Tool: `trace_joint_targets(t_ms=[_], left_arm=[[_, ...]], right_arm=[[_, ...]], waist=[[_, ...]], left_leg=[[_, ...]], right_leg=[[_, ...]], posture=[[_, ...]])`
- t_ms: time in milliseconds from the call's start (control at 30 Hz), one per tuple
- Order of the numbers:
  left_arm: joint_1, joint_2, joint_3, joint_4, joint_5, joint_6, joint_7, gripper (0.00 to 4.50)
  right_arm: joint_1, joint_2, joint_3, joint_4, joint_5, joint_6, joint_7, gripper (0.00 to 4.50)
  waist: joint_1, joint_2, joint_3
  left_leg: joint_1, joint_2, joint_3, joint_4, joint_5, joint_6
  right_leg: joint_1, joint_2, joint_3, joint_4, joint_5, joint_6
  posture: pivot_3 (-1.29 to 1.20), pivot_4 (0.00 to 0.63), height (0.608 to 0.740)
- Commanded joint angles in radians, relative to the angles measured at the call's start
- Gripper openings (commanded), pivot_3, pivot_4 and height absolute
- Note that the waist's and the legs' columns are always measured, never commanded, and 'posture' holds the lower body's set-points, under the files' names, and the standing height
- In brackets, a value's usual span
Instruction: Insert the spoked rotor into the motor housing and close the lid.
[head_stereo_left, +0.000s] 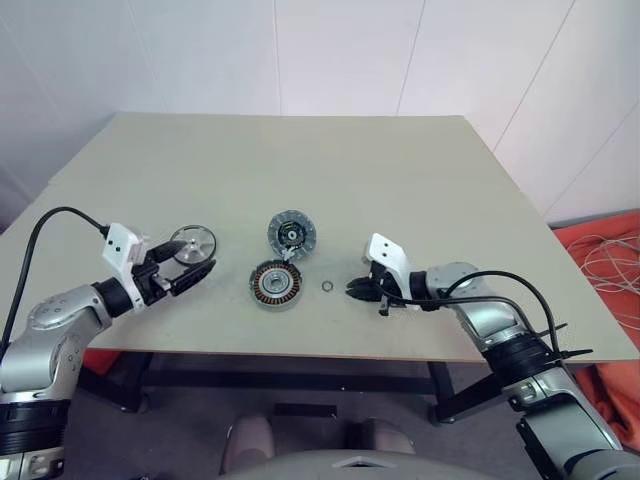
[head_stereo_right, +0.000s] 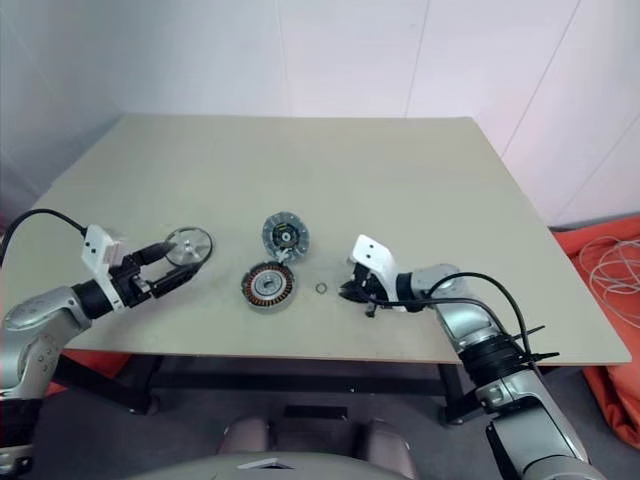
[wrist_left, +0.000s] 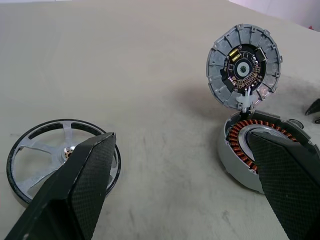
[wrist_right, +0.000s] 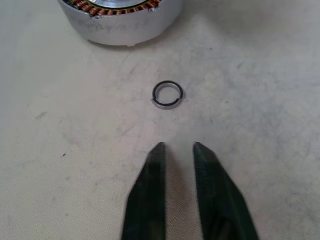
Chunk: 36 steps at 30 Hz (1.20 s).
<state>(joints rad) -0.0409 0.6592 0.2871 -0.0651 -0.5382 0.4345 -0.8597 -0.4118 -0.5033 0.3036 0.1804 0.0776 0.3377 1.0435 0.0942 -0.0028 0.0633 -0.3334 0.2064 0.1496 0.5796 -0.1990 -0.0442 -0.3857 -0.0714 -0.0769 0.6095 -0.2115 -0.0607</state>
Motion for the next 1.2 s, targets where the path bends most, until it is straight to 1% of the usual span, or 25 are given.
trace_joint_targets(t_ms=[33, 267, 300, 700, 1100, 1200], left_arm=[[-0.026, 0.004, 0.006, 0.001, 0.002, -0.024, -0.01, 4.5], [-0.026, -0.001, 0.007, 0.003, 0.004, -0.028, -0.01, 4.5], [-0.025, -0.002, 0.008, 0.004, 0.005, -0.029, -0.009, 4.5], [-0.017, 0.0, 0.011, -0.008, -0.003, -0.014, -0.012, 4.5], [-0.016, 0.001, 0.013, -0.01, 0.001, -0.015, -0.008, 4.5], [-0.018, -0.001, 0.012, -0.008, 0.001, -0.016, -0.007, 4.5]], right_arm=[[-0.041, 0.006, -0.025, -0.037, 0.015, -0.021, -0.002, 1.96], [-0.062, 0.032, -0.011, -0.021, 0.011, -0.019, 0.003, 4.36], [-0.065, 0.036, -0.01, -0.014, 0.013, -0.017, 0.007, 4.47], [-0.113, 0.104, 0.03, 0.115, -0.026, -0.058, 0.001, 4.47], [-0.12, 0.121, 0.038, 0.169, -0.046, -0.078, 0.005, 4.47], [-0.119, 0.125, 0.04, 0.171, -0.046, -0.074, 0.003, 3.91]], waist=[[0.0, 0.0, 0.0], [0.0, 0.0, 0.0], [-0.001, 0.0, 0.0], [-0.001, 0.0, 0.0], [-0.001, 0.0, 0.0], [-0.001, 0.0, 0.0]], left_leg=[[0.0, 0.0, 0.0, 0.0, 0.0, 0.0], [0.0, 0.0, 0.0, 0.0, 0.0, 0.0], [0.0, 0.0, 0.0, 0.0, 0.0, 0.0], [0.0, 0.0, 0.0, 0.0, 0.0, 0.0], [0.0, 0.0, 0.0, 0.0, 0.0, 0.0], [0.0, 0.0, 0.0, 0.0, 0.0, 0.0]], right_leg=[[0.0, 0.0, 0.0, 0.0, 0.0, 0.0], [0.0, 0.0, 0.0, 0.0, 0.0, 0.0], [0.0, 0.0, 0.0, 0.0, 0.0, 0.0], [0.0, 0.0, 0.0, 0.0, 0.0, 0.0], [0.0, 0.0, 0.0, 0.0, 0.0, 0.0], [0.0, 0.0, 0.0, 0.0, 0.0, 0.0]], posture=[[0.0, 0.0, 0.74], [0.0, 0.0, 0.74], [0.0, 0.0, 0.74], [0.0, 0.0, 0.74], [0.0, 0.0, 0.74], [0.0, 0.0, 0.74]])
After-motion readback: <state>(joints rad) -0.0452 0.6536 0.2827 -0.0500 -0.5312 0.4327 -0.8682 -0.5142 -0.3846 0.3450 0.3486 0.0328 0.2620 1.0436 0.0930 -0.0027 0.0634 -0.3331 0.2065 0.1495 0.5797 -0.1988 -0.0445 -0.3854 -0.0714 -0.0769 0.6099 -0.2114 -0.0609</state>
